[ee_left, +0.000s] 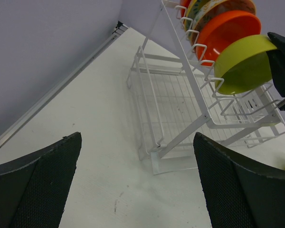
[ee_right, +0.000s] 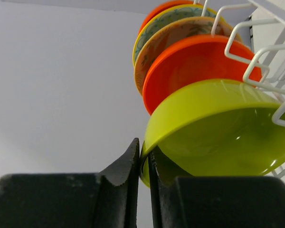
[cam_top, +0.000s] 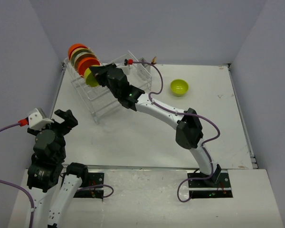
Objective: Unload the bowls from the dish rack
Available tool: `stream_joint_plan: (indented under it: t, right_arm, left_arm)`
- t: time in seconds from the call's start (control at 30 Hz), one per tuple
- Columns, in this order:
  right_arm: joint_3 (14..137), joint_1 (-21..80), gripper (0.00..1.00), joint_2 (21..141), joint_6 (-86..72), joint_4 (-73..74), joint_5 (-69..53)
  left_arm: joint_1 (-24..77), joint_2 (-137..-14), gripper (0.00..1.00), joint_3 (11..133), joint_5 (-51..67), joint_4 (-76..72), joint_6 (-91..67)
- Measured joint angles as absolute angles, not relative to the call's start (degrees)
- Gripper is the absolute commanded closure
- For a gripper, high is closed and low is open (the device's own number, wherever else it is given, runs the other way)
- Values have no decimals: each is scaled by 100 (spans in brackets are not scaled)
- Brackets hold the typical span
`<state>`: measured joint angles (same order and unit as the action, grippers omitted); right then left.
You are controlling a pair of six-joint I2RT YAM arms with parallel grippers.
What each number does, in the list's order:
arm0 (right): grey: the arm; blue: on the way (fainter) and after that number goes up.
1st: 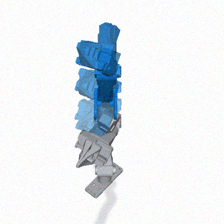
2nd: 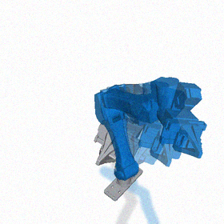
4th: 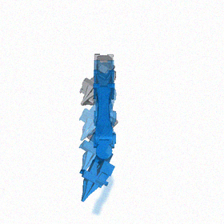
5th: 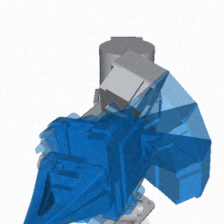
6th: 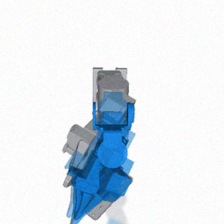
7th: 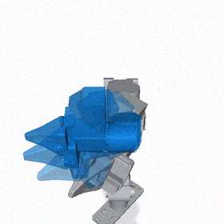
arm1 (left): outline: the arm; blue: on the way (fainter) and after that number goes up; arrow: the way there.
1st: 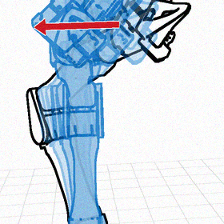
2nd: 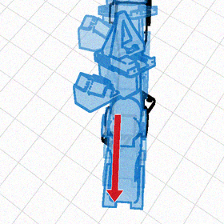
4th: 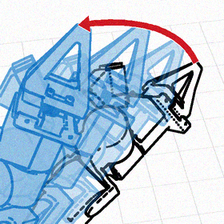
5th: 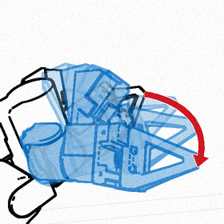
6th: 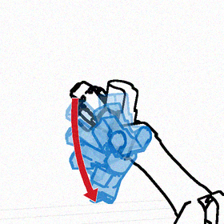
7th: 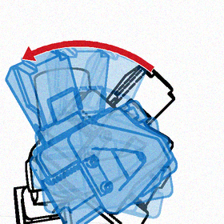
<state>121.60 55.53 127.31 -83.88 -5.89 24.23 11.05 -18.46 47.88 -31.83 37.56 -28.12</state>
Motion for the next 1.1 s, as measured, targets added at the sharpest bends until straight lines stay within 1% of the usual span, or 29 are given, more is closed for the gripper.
stream_joint_plan:
  t: [0.13,0.27,0.5,0.7,0.83,0.97,1.03,1.1]
  right_arm:
    - [12055,5572,100,12711,-8506,-779,2368]
    - [11876,5577,100,12663,-8562,-1050,2322]
    - [11163,5575,100,12387,-8659,-1647,2235]
    - [10798,5513,100,12044,-8444,-2156,1959]
    - [10654,5505,100,11651,-8173,-2486,1680]
    - [10206,5417,100,10954,-7634,-2740,1140]
    - [9998,5275,100,10497,-6963,-2576,821]
    - [9968,5050,100,10047,-6202,-1925,637]
  left_arm:
    - [1107,-1844,0,4788,-3183,3758,-2812]
    - [1107,-1837,0,4788,-3183,3758,-2812]
    - [1107,-1820,0,4788,-3183,3756,-2812]
    - [1107,-1804,0,4788,-3186,3756,-2812]
    - [1107,-1804,0,4788,-3186,3758,-2812]
    - [1107,-1804,0,4788,-3192,3758,-2812]
    - [1107,-1804,0,4788,-3203,3760,-2814]
    - [1107,-1804,0,4788,-3218,3760,-2836]
